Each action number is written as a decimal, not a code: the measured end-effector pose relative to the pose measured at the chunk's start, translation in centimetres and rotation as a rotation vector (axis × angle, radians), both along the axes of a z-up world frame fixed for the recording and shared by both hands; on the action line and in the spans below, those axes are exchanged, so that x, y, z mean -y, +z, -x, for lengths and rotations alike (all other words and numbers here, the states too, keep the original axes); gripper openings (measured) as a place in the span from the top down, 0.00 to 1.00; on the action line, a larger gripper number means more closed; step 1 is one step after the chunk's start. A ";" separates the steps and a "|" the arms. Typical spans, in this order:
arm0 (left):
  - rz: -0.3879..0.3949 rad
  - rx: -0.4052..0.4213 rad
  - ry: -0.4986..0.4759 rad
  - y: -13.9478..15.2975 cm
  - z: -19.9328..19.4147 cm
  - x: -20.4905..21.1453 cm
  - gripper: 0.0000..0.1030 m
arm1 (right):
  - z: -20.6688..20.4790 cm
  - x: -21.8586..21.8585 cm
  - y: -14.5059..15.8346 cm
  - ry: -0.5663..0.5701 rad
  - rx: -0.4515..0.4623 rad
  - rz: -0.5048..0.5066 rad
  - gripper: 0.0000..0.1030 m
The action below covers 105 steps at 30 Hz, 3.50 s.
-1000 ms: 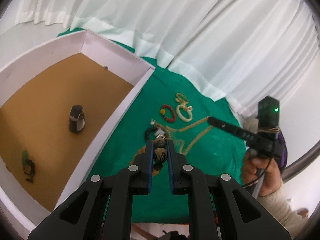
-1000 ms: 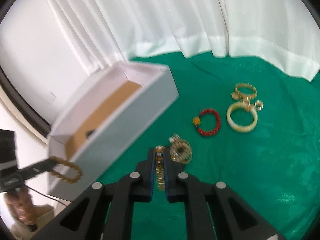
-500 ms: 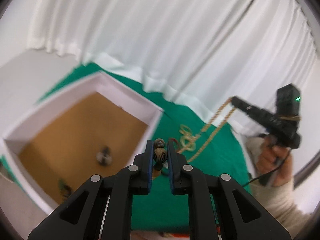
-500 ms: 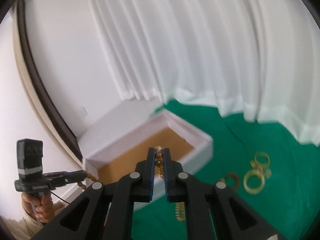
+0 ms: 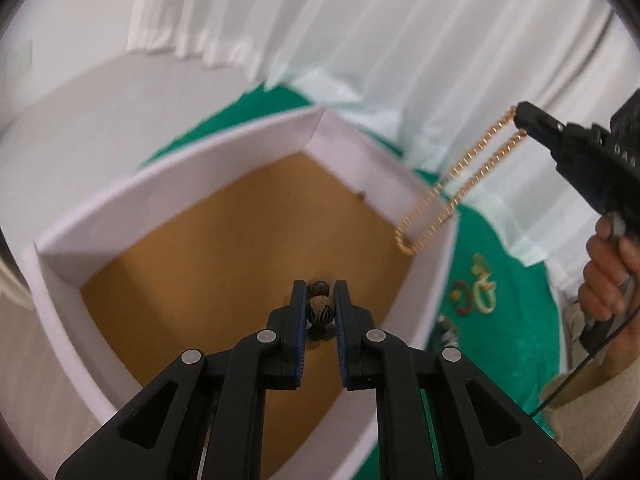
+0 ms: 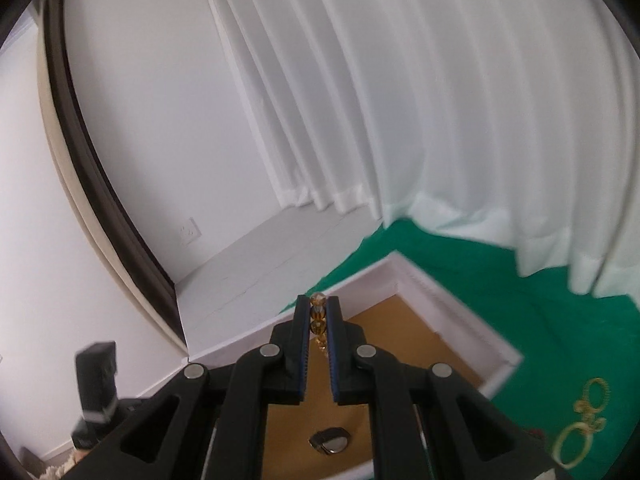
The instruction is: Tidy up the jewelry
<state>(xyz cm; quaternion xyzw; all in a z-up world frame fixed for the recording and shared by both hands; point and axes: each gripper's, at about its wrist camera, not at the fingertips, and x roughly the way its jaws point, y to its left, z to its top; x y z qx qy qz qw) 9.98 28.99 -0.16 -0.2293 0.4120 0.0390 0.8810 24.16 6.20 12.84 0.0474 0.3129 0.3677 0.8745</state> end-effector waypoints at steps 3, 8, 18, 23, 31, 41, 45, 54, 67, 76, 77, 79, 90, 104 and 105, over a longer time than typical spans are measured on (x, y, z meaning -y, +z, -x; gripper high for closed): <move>-0.003 -0.056 0.010 -2.2 -0.3 -0.1 0.89 | -1.7 -1.5 -3.6 0.006 -0.079 0.050 0.92; -0.042 -0.114 0.058 -4.0 0.0 -0.2 0.58 | -2.0 -2.5 -9.2 -0.021 -0.174 0.158 0.77; -0.146 0.012 0.071 0.1 3.4 3.1 0.20 | 3.1 2.6 -10.3 -0.112 -0.129 0.226 0.29; -0.172 0.084 -0.001 2.2 4.8 7.2 0.16 | 8.0 6.0 -11.3 -0.126 -0.112 0.284 0.26; -0.187 0.158 -0.154 3.5 6.4 15.1 0.11 | 15.7 13.1 -14.1 -0.233 -0.089 0.382 0.26; -0.175 0.119 -0.308 1.1 7.1 22.1 0.10 | 24.1 20.6 -18.1 -0.404 -0.074 0.456 0.26; -0.184 0.106 -0.343 0.7 7.6 23.7 0.10 | 25.3 21.8 -18.9 -0.447 -0.082 0.467 0.25; -0.217 0.098 -0.359 0.3 8.1 25.1 0.08 | 26.6 22.2 -17.9 -0.484 -0.057 0.465 0.22; -0.206 0.091 -0.320 0.1 7.2 23.8 0.08 | 26.8 21.5 -18.4 -0.475 -0.086 0.486 0.22; -0.196 0.088 -0.361 -0.4 6.7 24.8 0.08 | 27.6 22.7 -19.0 -0.528 -0.117 0.490 0.22; -0.199 0.088 -0.364 -0.4 6.8 24.9 0.08 | 27.6 22.8 -19.0 -0.530 -0.118 0.490 0.22; -0.200 0.087 -0.362 -0.5 6.9 24.8 0.08 | 27.7 22.8 -18.9 -0.530 -0.116 0.486 0.22; -0.213 0.074 -0.302 -0.6 7.8 23.7 0.07 | 27.6 21.5 -18.4 -0.470 -0.073 0.470 0.22; -0.124 0.058 -0.310 -2.8 6.5 22.4 0.07 | 27.5 23.3 -18.9 -0.506 -0.092 0.416 0.22; -0.121 0.053 -0.314 -3.2 6.3 22.3 0.07 | 27.5 23.4 -19.0 -0.509 -0.101 0.414 0.22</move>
